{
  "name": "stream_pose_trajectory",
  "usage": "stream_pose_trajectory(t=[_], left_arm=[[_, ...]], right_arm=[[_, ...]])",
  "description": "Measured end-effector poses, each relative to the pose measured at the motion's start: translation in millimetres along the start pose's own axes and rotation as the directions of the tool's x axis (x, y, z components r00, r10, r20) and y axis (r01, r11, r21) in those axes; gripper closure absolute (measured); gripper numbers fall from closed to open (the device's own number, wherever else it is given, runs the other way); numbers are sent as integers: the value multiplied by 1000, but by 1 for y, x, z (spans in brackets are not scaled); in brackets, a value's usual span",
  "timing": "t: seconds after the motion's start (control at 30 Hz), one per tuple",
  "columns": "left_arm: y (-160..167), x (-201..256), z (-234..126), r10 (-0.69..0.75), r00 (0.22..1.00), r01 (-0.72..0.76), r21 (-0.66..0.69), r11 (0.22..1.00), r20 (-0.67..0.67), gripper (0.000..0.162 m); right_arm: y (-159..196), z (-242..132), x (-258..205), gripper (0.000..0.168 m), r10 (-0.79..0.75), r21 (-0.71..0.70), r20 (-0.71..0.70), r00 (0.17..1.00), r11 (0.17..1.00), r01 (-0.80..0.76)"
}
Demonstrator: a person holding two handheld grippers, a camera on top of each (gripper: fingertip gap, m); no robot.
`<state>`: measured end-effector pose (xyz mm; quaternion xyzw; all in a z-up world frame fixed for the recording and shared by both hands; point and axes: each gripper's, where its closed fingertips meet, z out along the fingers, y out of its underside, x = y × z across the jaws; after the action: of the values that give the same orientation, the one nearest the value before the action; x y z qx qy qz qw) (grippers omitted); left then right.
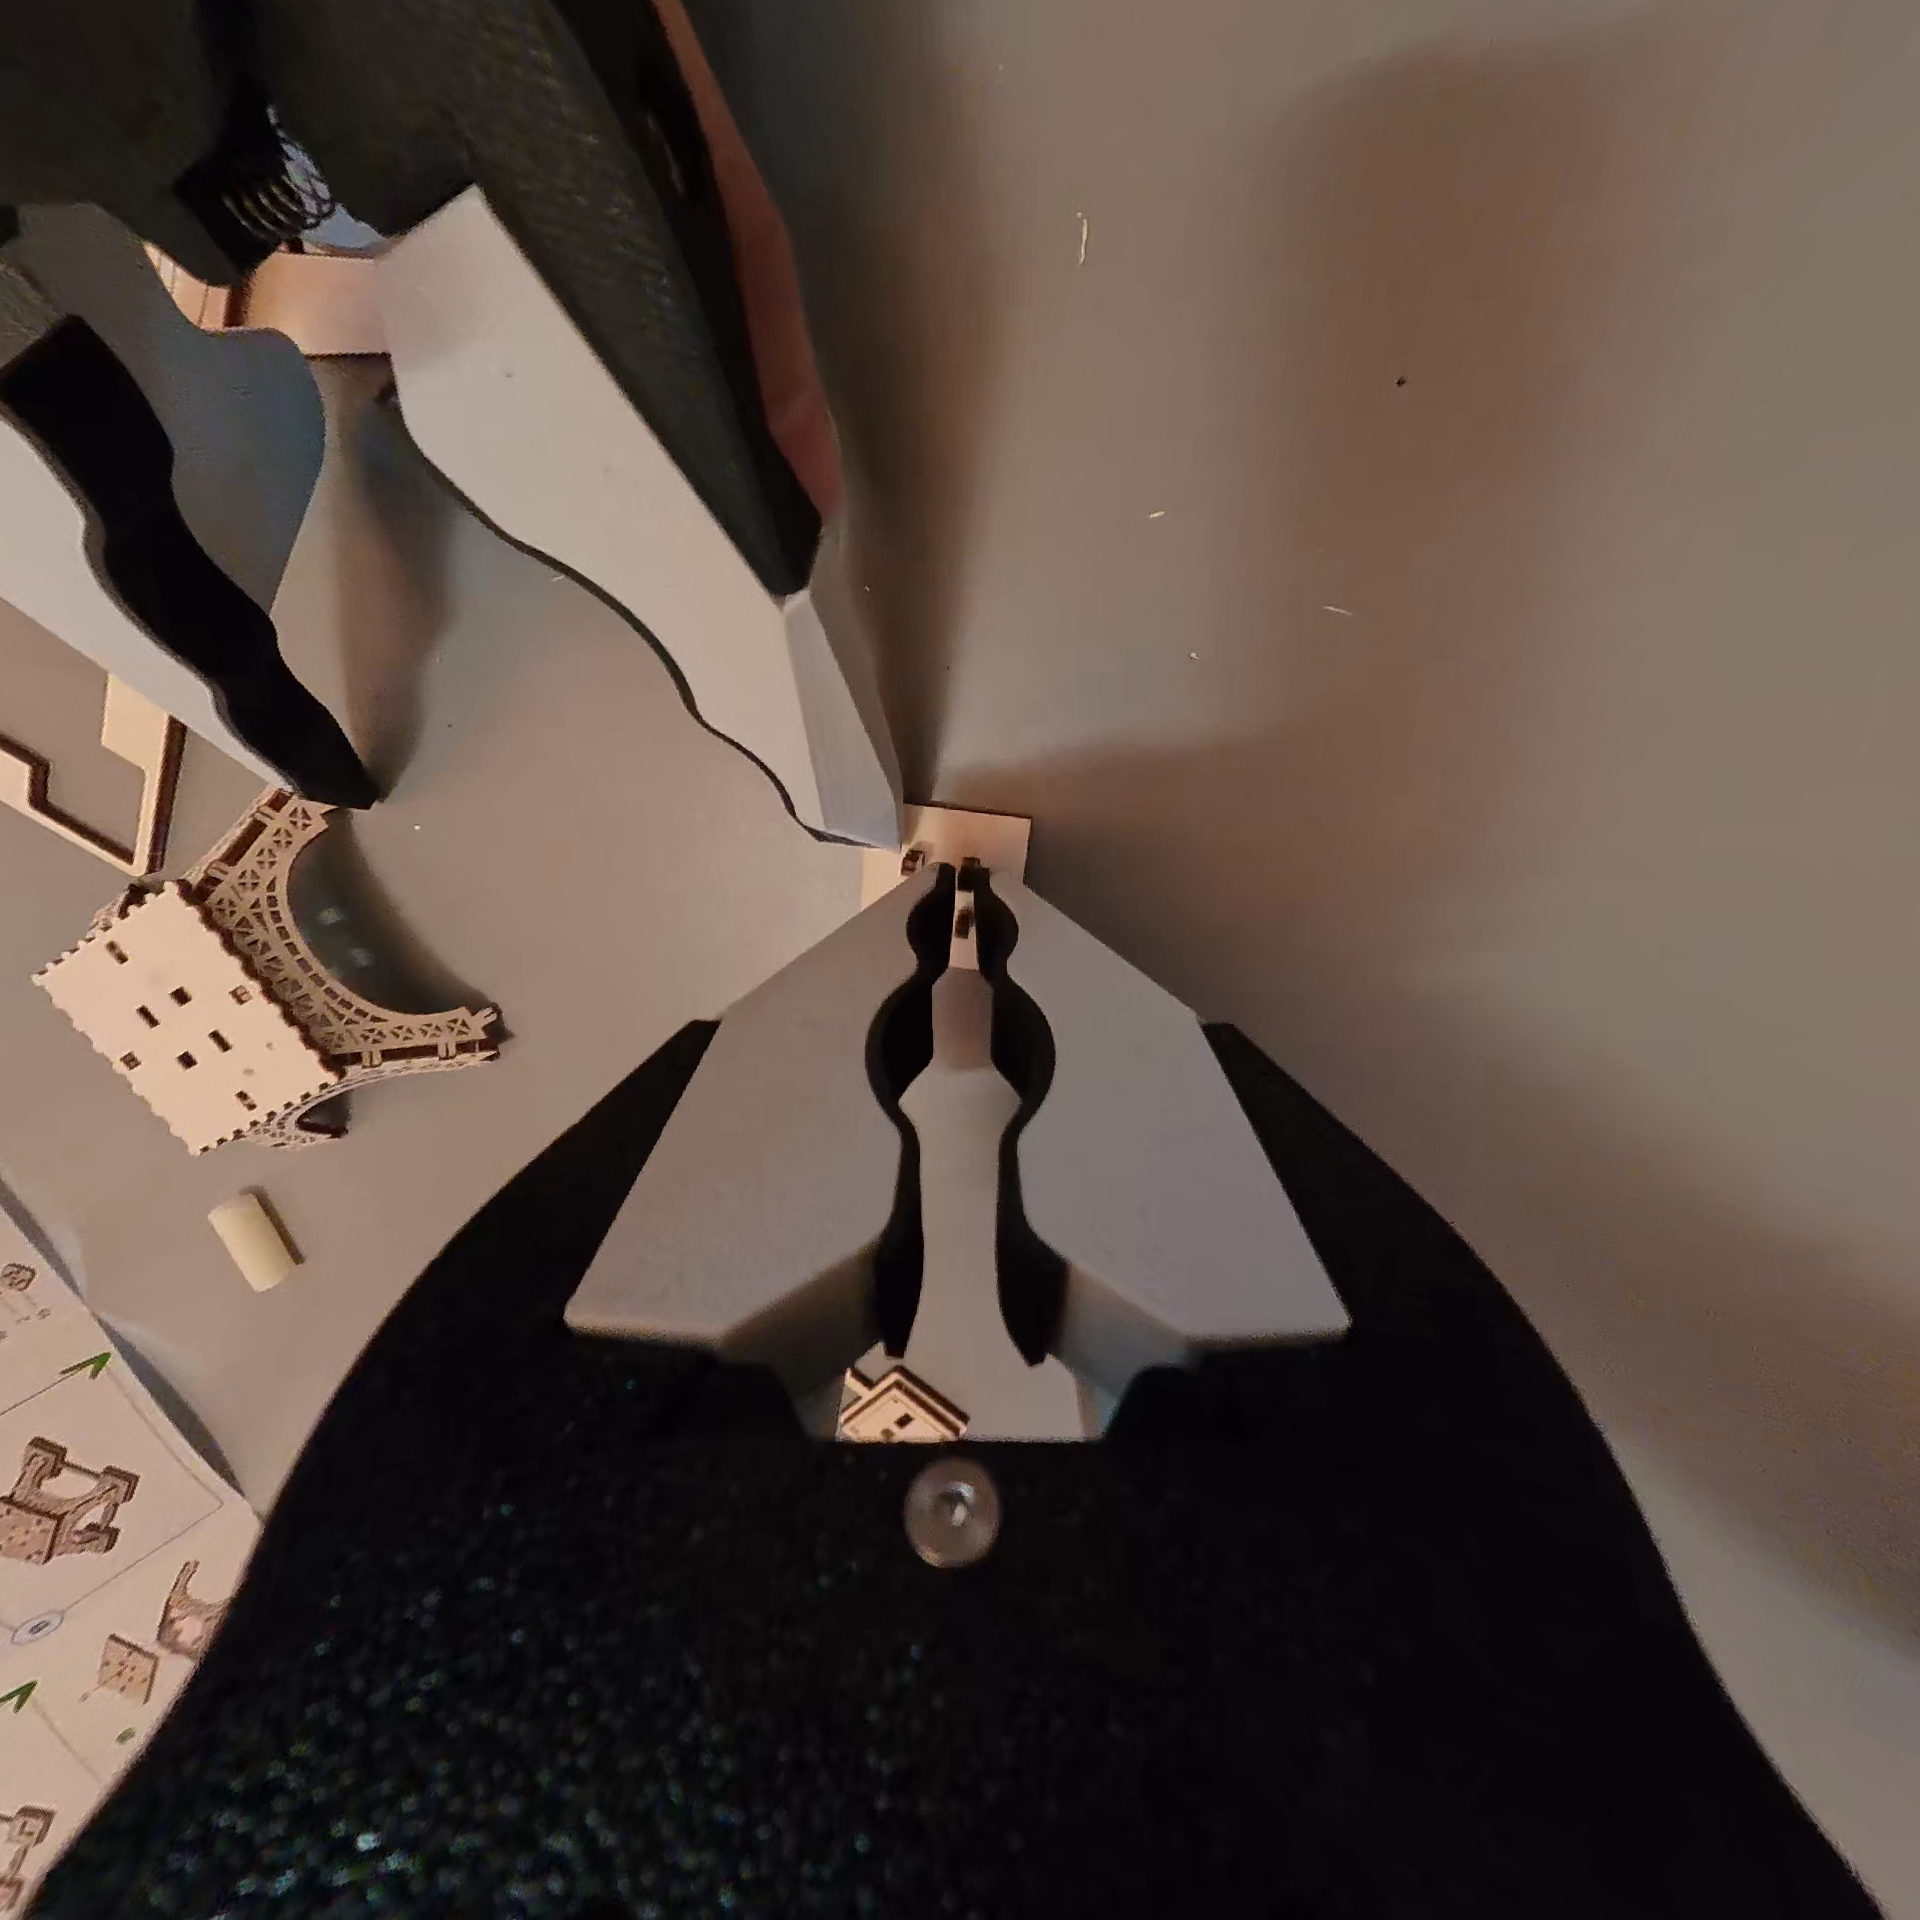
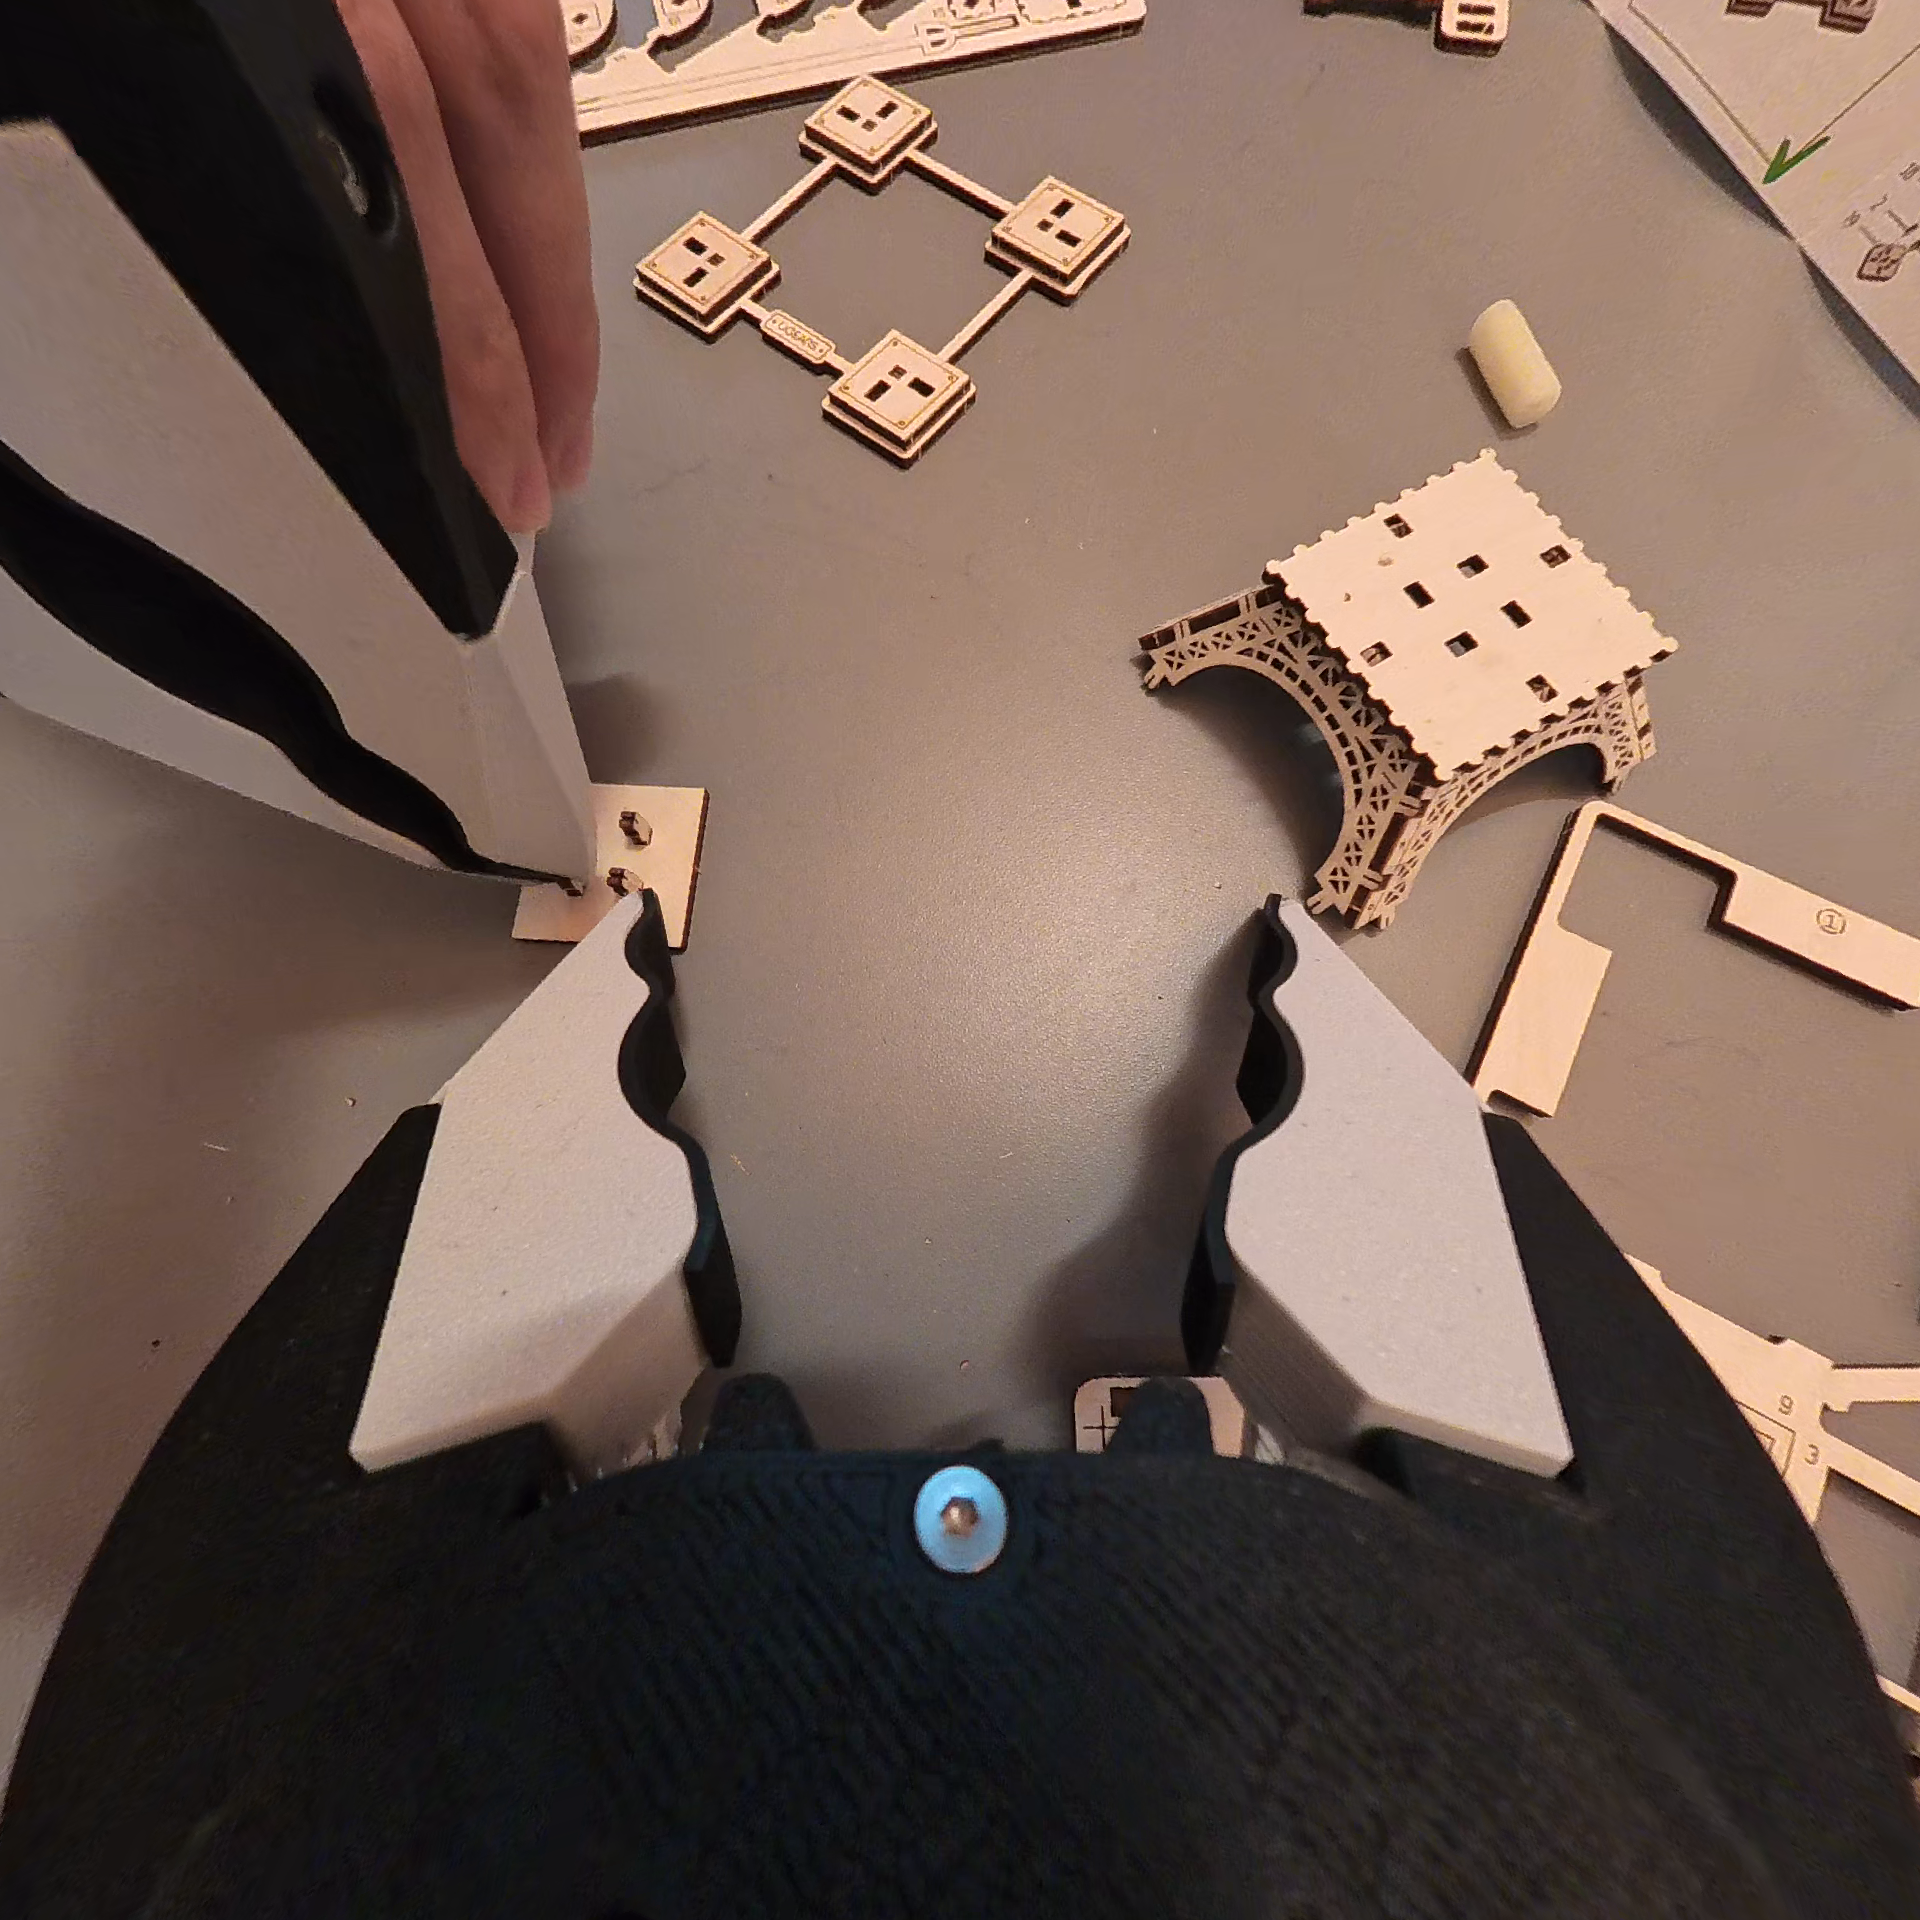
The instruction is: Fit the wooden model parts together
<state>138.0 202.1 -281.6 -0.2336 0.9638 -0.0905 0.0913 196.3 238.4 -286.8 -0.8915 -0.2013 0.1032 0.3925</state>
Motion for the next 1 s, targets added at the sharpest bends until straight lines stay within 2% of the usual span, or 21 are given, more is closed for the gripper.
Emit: stream_pose_trajectory(t=[0.57, 0.83, 1.0], left_arm=[[1, 0, 1, 12, 1000, -12, -17, 1000, -8, 161], [2, 0, 1, 3, 1000, -4, -90, 996, -1, 161], [2, 0, 1, -12, 1000, 11, -75, 997, -6, 161]], right_arm=[[0, 0, 0, 59, 1, 0, 1, 1000, 1000, -1], [0, 0, 0, 59, 0, 0, 0, 1000, 1000, 0], [0, 0, 0, 59, 0, 0, 0, 1000, 1000, 0]])
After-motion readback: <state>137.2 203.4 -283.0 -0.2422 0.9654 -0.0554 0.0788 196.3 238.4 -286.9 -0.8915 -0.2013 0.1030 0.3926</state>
